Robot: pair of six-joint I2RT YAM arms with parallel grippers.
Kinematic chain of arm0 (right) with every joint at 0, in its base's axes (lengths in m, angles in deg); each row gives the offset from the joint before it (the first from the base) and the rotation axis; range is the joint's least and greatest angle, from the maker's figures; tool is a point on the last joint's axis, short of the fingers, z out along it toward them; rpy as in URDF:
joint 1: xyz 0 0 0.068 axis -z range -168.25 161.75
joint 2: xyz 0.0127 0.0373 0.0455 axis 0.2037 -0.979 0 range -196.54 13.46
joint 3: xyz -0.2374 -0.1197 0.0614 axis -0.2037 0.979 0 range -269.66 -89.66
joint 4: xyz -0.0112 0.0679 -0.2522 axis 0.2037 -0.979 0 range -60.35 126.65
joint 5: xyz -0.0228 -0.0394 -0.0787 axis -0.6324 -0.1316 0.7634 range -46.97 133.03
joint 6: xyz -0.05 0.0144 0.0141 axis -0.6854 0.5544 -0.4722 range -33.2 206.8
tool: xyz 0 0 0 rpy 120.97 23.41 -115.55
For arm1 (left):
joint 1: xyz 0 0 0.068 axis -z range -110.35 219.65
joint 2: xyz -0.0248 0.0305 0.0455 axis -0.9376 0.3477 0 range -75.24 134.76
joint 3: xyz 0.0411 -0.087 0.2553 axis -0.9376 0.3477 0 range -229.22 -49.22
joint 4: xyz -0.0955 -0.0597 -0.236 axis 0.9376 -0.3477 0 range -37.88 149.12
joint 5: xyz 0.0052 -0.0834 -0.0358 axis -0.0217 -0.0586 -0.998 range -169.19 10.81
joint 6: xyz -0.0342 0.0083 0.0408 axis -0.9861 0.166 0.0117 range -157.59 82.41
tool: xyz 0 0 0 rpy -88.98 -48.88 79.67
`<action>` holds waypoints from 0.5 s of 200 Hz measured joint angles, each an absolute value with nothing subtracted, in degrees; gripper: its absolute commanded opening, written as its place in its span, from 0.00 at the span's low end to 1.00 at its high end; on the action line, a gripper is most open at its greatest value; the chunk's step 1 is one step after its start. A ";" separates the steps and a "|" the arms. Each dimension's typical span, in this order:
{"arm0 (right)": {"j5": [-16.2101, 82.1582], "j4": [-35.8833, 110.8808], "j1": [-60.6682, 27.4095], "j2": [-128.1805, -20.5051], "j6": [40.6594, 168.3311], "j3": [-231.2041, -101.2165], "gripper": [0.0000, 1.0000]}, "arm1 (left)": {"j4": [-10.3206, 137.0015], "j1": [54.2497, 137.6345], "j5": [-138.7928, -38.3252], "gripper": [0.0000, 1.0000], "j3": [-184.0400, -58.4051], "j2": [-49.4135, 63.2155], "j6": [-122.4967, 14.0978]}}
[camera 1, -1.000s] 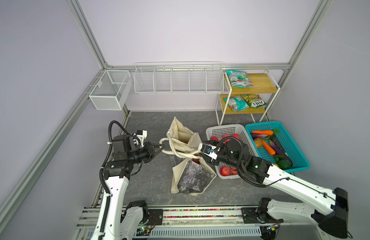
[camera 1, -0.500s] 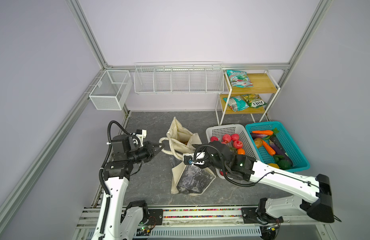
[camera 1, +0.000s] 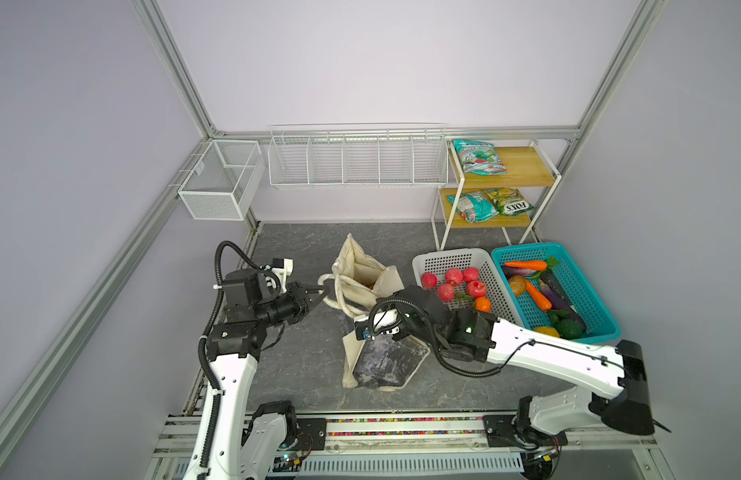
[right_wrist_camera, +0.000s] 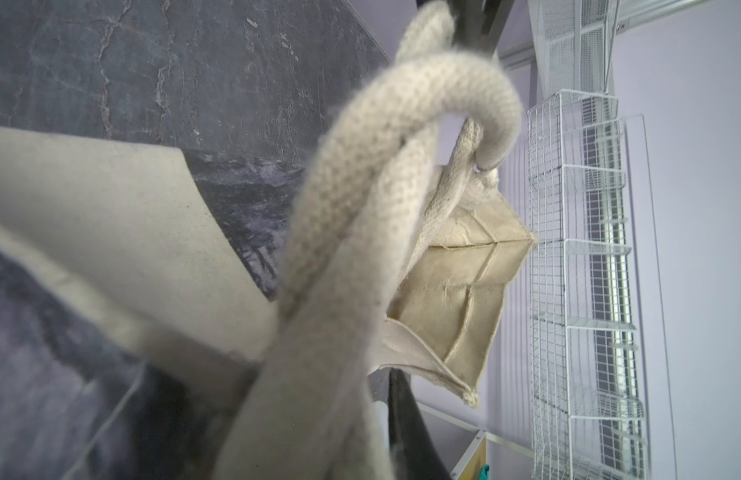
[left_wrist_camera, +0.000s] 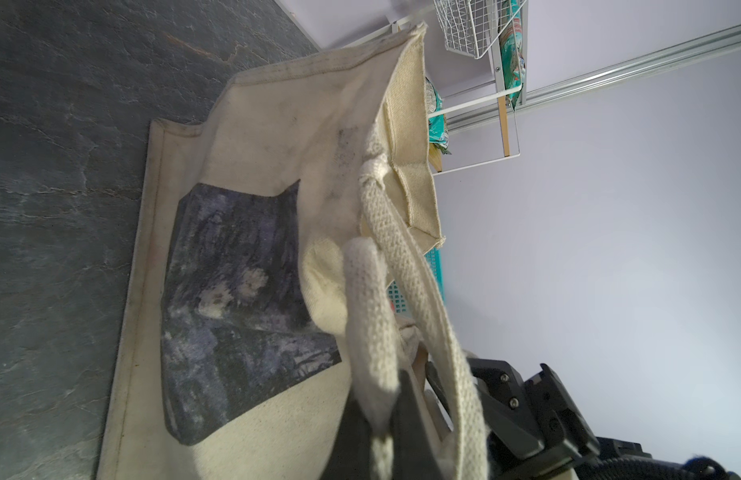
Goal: Place the food into the grocery bag and tie it
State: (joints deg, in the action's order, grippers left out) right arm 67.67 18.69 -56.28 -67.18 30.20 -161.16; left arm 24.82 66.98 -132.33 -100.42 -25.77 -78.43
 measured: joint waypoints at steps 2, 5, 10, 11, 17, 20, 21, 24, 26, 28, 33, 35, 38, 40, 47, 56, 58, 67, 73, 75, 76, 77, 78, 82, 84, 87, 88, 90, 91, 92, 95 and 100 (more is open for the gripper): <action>67.65 18.63 -56.28 -67.18 30.22 -161.14 0.07 | 24.77 66.98 -132.25 0.00 -100.42 -25.77 -78.43; 67.67 18.56 -56.28 -67.18 30.68 -161.14 0.07 | 24.73 67.00 -132.07 0.00 -100.42 -25.77 -78.45; 67.67 18.45 -56.23 -67.16 31.09 -161.14 0.07 | 24.66 67.02 -131.85 0.00 -100.42 -25.77 -78.45; 67.67 18.45 -56.21 -67.16 31.16 -161.14 0.07 | 24.64 67.04 -131.83 0.00 -100.42 -25.77 -78.45; 67.65 18.41 -56.12 -67.12 31.77 -161.14 0.07 | 24.55 67.04 -131.46 0.00 -100.42 -25.75 -78.43; 67.56 18.41 -56.10 -67.07 32.05 -161.12 0.07 | 24.51 67.04 -131.39 0.00 -100.42 -25.77 -78.43; 67.56 18.41 -56.08 -67.05 32.23 -161.12 0.07 | 24.49 67.04 -131.22 0.00 -100.42 -25.77 -78.43; 67.47 18.39 -55.95 -66.96 32.71 -161.12 0.07 | 24.40 67.04 -131.07 0.00 -100.42 -25.75 -78.39; 67.36 18.39 -55.86 -66.94 32.93 -161.12 0.07 | 24.34 67.06 -130.93 0.00 -100.42 -25.75 -78.37; 67.32 18.39 -55.77 -66.86 33.28 -161.12 0.07 | 24.25 67.06 -130.78 0.00 -100.42 -25.75 -78.28; 66.95 18.41 -55.42 -66.68 34.09 -161.10 0.07 | 23.92 67.11 -130.26 0.00 -100.47 -25.75 -78.08; 66.91 18.41 -55.23 -66.55 34.52 -161.05 0.07 | 23.68 67.11 -130.02 0.00 -100.51 -25.75 -77.93; 66.62 18.50 -54.94 -66.40 35.05 -160.97 0.07 | 23.40 67.15 -129.69 0.00 -100.60 -25.72 -77.80; 66.42 18.52 -54.72 -66.24 35.40 -160.88 0.07 | 23.15 67.15 -129.49 0.00 -100.68 -25.72 -77.73; 65.75 18.47 -53.78 -65.65 36.89 -160.51 0.07 | 22.50 67.22 -128.70 0.00 -100.99 -25.64 -77.41; 64.74 18.39 -52.34 -64.71 39.05 -159.94 0.07 | 21.54 67.39 -127.48 0.00 -101.58 -25.55 -76.99; 64.48 18.43 -52.08 -64.58 39.42 -159.85 0.07 | 21.41 67.43 -127.24 0.00 -101.71 -25.53 -76.92; 63.52 18.45 -50.53 -63.73 41.78 -159.30 0.07 | 20.47 67.59 -125.91 0.00 -102.48 -25.46 -76.44; 62.80 18.45 -49.57 -63.31 43.33 -159.02 0.07 | 19.79 67.65 -124.95 0.00 -103.07 -25.42 -76.16; 62.62 18.45 -49.26 -63.16 43.92 -158.91 0.07 | 19.61 67.70 -124.55 0.00 -103.29 -25.40 -76.03; 62.42 18.45 -49.02 -63.05 44.38 -158.85 0.07 | 19.44 67.70 -124.29 0.00 -103.46 -25.40 -75.98; 62.34 18.45 -48.91 -63.01 44.60 -158.80 0.07 | 19.35 67.70 -124.14 0.00 -103.53 -25.40 -75.94; 62.12 18.47 -48.69 -62.94 44.95 -158.71 0.07 | 19.29 67.72 -124.01 0.00 -103.59 -25.38 -75.90; 61.75 18.50 -48.17 -62.70 45.96 -158.52 0.07 | 18.91 67.76 -123.31 0.00 -104.07 -25.35 -75.77; 61.40 18.52 -47.84 -62.53 46.66 -158.36 0.07 | 18.67 67.76 -122.91 0.00 -104.29 -25.31 -75.66; 61.00 18.58 -47.40 -62.31 47.51 -158.12 0.07 | 18.46 67.78 -122.45 0.00 -104.60 -25.31 -75.55; 60.94 18.58 -47.29 -62.24 47.79 -158.06 0.07 | 18.41 67.78 -122.32 0.00 -104.66 -25.31 -75.53; 60.70 18.65 -46.96 -62.07 48.43 -157.86 0.07 | 18.22 67.78 -121.95 0.00 -104.86 -25.29 -75.42; 60.59 18.71 -46.88 -62.02 48.62 -157.80 0.07 | 18.15 67.78 -121.84 0.00 -104.92 -25.29 -75.42; 60.41 18.80 -46.72 -61.89 48.93 -157.64 0.07 | 18.08 67.78 -121.60 0.00 -105.01 -25.29 -75.39; 60.17 18.89 -46.37 -61.70 49.69 -157.36 0.07 | 17.95 67.78 -121.14 0.00 -105.21 -25.31 -75.31; 59.50 19.15 -45.74 -61.19 51.22 -156.75 0.07 | 17.67 67.78 -120.42 0.00 -105.45 -25.31 -75.18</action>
